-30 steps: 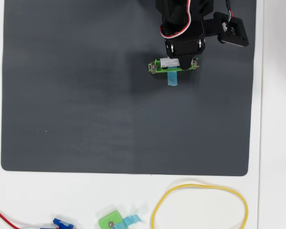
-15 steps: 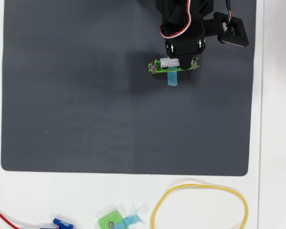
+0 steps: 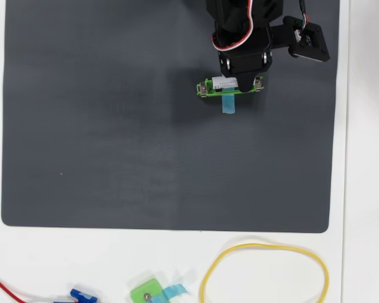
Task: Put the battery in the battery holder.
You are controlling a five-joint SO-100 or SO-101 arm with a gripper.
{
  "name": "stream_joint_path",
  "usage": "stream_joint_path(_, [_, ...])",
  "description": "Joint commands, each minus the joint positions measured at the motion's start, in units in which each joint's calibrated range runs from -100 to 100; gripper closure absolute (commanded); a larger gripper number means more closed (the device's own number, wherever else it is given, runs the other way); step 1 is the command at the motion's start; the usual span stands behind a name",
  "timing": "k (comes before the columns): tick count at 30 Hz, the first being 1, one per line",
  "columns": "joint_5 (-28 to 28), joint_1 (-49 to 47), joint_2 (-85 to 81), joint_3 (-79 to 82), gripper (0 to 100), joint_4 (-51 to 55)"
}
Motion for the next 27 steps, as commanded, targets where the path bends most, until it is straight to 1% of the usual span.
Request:
stream_joint_path(1, [0.29,-0.31,0.13,-1.03,100,-0.71])
stream_joint_path(6, [0.29,-0.31,0.73,-1.03,100,-0.71])
stream_joint_path(12, [0.29,0.10,6.01,-2.79,100,-0.79])
stream_joint_path(27, [0.29,-1.14,5.93,-2.79,100,-0.79])
